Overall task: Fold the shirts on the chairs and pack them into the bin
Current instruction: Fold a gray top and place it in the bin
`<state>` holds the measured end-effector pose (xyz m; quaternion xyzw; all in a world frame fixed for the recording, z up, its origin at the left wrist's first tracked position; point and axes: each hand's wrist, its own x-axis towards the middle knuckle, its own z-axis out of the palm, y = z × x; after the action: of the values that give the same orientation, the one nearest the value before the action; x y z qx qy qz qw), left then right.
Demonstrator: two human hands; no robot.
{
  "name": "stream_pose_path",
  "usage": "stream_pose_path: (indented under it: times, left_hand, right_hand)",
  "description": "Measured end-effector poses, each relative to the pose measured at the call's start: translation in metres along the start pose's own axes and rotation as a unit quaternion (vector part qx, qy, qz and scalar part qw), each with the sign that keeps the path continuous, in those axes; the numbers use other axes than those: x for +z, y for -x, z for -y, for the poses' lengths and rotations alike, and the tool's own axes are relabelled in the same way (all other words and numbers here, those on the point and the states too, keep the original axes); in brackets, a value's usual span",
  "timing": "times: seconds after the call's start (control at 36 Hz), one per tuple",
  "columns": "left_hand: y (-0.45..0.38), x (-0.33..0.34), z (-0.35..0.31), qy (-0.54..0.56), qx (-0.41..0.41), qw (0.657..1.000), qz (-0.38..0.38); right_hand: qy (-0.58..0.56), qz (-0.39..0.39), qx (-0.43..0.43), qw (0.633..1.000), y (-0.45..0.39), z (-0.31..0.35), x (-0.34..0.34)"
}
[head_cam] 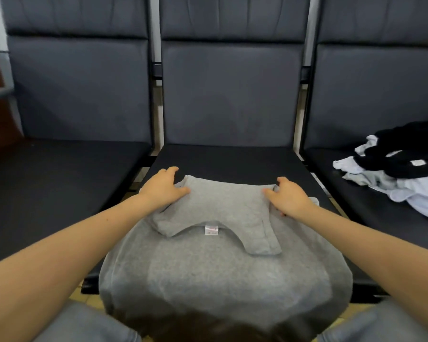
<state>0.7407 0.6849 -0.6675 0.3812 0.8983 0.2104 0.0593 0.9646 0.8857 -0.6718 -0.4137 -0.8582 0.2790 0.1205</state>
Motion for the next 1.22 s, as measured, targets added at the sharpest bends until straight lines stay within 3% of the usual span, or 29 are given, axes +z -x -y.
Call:
stream_pose_path:
  times: [0.11,0.25,0.33,0.5,0.64,0.81,0.92,1.06,1.22]
  left_hand:
    - [-0.010,0.002,-0.003,-0.003,-0.018,1.000,0.019]
    - [-0.020,0.003,-0.014,0.009,-0.070,0.996,0.050]
    - [-0.025,0.006,-0.015,0.002,-0.079,0.997,0.024]
    - [-0.055,-0.004,-0.016,0.127,-0.089,0.987,-0.036]
    - [-0.091,-0.014,-0.023,0.075,-0.064,0.990,-0.096]
    - [-0.146,-0.006,-0.033,0.083,-0.048,0.984,-0.151]
    - [-0.176,0.010,-0.039,0.073,-0.066,0.986,-0.133]
    - [-0.191,0.040,-0.034,-0.028,-0.090,0.994,-0.063]
    - [-0.167,0.054,-0.026,-0.072,-0.008,0.988,-0.134]
  right_hand:
    - [0.010,0.042,0.018,0.999,-0.012,0.001,-0.004]
    - [0.029,0.034,-0.014,0.999,-0.019,0.004,0.001]
    - [0.021,0.010,-0.039,0.999,-0.024,0.003,0.005]
    - [-0.091,-0.029,-0.028,0.995,-0.067,0.013,-0.005]
    - [-0.096,-0.071,-0.019,0.993,-0.115,0.028,-0.018]
    - [0.005,-0.128,-0.004,0.992,-0.166,0.043,-0.024]
    - [0.012,-0.139,0.013,0.990,-0.197,0.043,-0.016]
    - [-0.022,-0.064,0.038,0.997,-0.212,0.026,0.006]
    - [0.030,-0.113,-0.047,0.992,-0.187,0.007,0.024]
